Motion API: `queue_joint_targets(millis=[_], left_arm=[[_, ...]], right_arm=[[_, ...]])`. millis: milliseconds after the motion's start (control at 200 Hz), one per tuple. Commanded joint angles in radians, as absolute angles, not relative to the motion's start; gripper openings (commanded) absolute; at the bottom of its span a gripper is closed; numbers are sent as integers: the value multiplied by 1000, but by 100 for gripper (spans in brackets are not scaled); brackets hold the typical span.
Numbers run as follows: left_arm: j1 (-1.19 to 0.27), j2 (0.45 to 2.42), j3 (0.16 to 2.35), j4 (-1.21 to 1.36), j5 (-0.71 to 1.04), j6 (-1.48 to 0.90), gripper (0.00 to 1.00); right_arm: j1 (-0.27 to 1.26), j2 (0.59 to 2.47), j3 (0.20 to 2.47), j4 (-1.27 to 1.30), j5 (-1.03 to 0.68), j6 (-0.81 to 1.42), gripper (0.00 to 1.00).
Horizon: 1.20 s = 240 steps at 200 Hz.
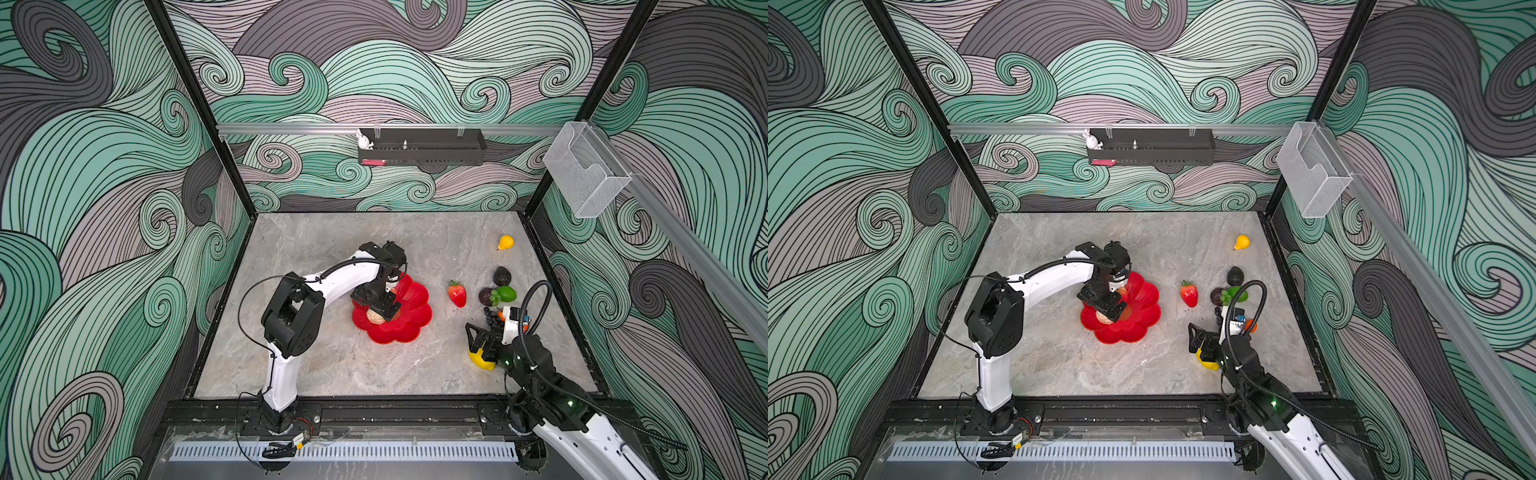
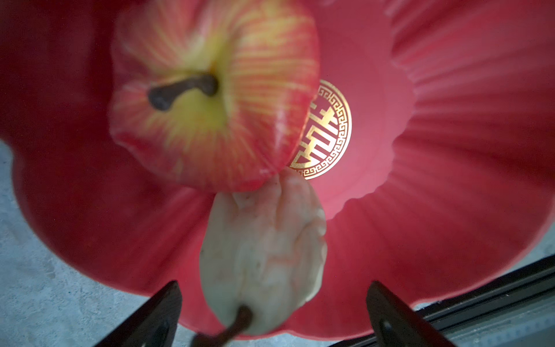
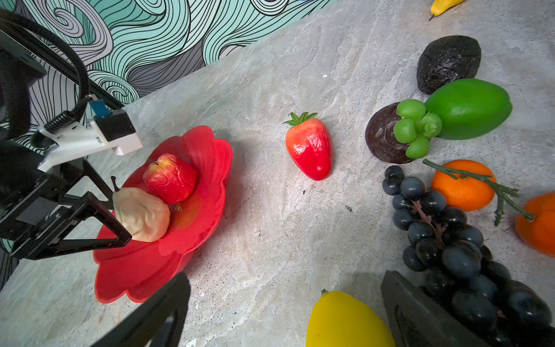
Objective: Place and organize the fake fruits in the fruit bowl
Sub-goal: 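Open the left gripper and draw it back from the bowl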
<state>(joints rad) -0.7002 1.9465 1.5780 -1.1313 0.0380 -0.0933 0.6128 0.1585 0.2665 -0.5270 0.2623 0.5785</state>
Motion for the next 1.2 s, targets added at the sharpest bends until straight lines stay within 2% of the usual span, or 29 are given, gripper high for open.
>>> queue_joint_targets(millis=[0,115,320,525,685,836,1196], left_arm=[[-693,1843,1550,-1137,46,-127,99],[-705,1705,1477,-1085,65,-146,99],[-715,1389,1279,-934,33,-170,99],[-719,989,1055,-773,-111,-178,99],[-716,702,914,-695,-213,-186,99],[-715,612,867,-724,-318,-221,99],[-716,600,870,-754,-312,-236,99]], right_arm=[[607,167,264,-515,294,568,100],[601,245,331,-560,348,575,100],[583,553,529,-612,328,493,100],[554,781,669,-713,284,486,100],[536,853,705,-790,253,537,99],[541,862,703,-866,217,610,99],[540,941,716,-903,260,633,97]])
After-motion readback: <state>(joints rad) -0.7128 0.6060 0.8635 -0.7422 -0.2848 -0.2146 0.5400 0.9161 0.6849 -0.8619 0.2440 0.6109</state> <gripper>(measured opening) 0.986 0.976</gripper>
